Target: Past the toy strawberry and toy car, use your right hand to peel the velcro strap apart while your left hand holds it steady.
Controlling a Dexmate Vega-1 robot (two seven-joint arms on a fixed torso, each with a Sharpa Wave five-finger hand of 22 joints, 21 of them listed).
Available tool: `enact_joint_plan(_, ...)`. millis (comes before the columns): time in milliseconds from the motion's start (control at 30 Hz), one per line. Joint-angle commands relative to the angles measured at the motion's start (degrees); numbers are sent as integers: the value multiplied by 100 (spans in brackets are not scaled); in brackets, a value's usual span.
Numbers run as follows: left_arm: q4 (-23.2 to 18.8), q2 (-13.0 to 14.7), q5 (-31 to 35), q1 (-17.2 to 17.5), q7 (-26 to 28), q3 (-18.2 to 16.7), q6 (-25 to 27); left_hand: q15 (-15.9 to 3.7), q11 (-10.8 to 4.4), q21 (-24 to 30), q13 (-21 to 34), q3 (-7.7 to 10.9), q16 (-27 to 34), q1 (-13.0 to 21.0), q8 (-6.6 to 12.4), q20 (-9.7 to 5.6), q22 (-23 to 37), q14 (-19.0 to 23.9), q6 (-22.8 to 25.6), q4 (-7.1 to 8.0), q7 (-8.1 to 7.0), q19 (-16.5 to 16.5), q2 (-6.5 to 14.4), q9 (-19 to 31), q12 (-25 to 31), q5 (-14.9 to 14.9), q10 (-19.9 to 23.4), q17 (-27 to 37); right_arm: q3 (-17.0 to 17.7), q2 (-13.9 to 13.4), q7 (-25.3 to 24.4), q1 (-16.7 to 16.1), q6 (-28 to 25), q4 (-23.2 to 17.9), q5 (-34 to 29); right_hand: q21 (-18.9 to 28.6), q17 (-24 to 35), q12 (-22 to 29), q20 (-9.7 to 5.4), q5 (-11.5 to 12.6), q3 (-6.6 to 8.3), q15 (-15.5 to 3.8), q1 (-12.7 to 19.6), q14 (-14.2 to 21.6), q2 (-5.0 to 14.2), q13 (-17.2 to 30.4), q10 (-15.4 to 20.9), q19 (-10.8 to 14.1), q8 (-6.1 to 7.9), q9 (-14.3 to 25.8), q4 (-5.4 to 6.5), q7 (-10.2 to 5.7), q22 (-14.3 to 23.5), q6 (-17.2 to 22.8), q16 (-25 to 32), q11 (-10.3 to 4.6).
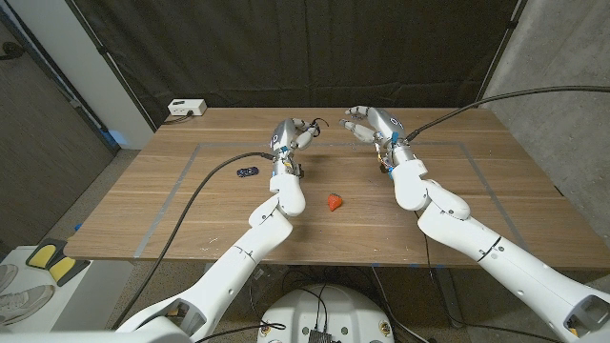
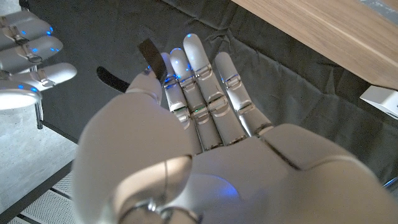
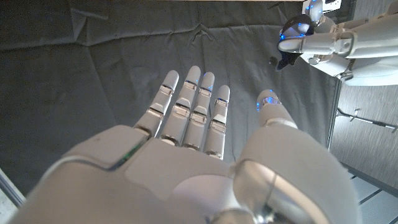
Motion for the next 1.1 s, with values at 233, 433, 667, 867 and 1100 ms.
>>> enact_joint_plan(233,138,-13,-376,-200,-176,230,-180,-161,-336,66,36,8,-48,53,-41,-41,4,144,38,41,55,-43,-2,47,-39,66,413,26,-636,195,-327,161,-1179,-223,-1070,154,331,199,-127,126,-232,-713,368,597,-161,136,524,219,41,16,8,-53,40,407,491,-85)
enact_joint_plan(433,97,5,-414,-194,-207,290,-153,-164,-318,90,60,6,-67,58,-48,-45,-1,154,48,45,48,-44,-6,64,-40,70,424,31,-805,251,-327,204,-1469,-256,-1334,208,642,330,-200,206,-420,-836,575,736,-306,248,856,248,8,28,29,-64,53,460,843,-186)
enact_joint_plan(667,54,8,-399,-183,-200,348,-59,-160,-330,112,80,4,-85,62,-59,-47,-5,167,47,50,48,-55,-7,82,-49,73,426,35,-974,289,-389,254,-1634,-266,-1588,299,1130,607,-250,313,-725,-862,795,936,-495,488,1227,291,-15,60,86,-63,87,649,1387,-343)
enact_joint_plan(867,42,-2,-406,-179,-194,375,-13,-163,-319,138,86,2,-105,71,-67,-49,-10,180,60,52,48,-60,-12,101,-61,75,450,41,-1111,291,-453,320,-1711,-219,-1823,414,1671,956,-311,415,-1005,-881,1020,1089,-612,852,1414,339,39,179,119,-135,136,883,1937,-518)
enact_joint_plan(1100,12,26,-411,-158,-173,407,-81,-165,-329,164,99,3,-125,82,-80,-55,-15,195,60,54,61,-65,-13,120,-74,76,457,47,-1208,447,-687,376,-1828,16,-2005,638,2345,1427,-494,551,-1258,-942,1410,1163,-645,1386,1502,486,97,352,125,-198,225,1074,2508,-693)
